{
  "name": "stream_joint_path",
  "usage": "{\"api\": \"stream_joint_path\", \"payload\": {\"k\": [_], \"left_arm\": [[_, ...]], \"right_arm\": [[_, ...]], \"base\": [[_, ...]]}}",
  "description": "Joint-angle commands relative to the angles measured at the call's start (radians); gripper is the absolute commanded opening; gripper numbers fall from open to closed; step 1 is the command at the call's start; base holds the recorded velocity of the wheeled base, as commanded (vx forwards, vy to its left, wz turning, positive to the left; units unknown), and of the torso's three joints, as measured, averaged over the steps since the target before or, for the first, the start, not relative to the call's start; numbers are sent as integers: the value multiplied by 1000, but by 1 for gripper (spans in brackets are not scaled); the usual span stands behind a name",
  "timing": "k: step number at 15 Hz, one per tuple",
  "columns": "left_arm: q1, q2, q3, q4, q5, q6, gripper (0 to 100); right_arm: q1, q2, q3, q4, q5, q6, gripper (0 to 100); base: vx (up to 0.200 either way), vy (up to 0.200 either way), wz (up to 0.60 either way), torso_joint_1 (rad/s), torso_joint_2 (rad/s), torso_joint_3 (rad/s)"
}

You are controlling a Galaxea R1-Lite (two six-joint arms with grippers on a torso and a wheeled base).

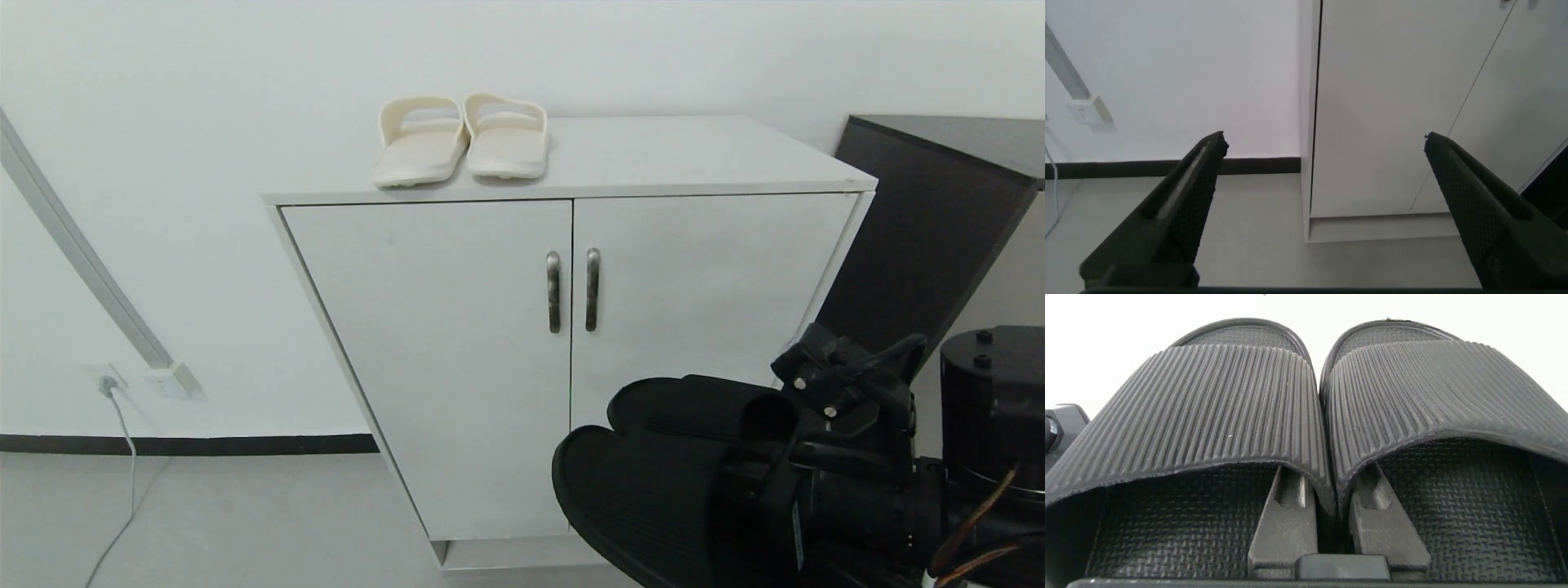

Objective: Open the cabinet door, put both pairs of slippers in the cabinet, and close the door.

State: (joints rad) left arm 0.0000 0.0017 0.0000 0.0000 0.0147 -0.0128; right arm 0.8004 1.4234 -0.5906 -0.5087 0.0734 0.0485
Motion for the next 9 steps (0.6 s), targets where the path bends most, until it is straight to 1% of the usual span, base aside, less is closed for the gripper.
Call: {"api": "stream_joint_path", "payload": {"k": [1,5,7,8,9], "left_arm": [[0,1,0,0,-1,7,100],[0,0,0,0,-1,8,100],[0,0,0,2,-12,24,100],[0,1,0,2,-9,25,100],[0,0,-2,5,-7,45,100]], "right_arm": [[0,2,0,-1,0,1,0],[0,6,2,1,2,-1,0],[0,2,8,-1,2,-1,0],[0,2,8,-1,2,-1,0],[0,2,8,-1,3,-1,0]], "base": [[0,0,0,-110,466,354],[0,0,0,-70,445,372],[0,0,0,-27,435,408],[0,0,0,-12,295,295],[0,0,0,-2,178,168]]}}
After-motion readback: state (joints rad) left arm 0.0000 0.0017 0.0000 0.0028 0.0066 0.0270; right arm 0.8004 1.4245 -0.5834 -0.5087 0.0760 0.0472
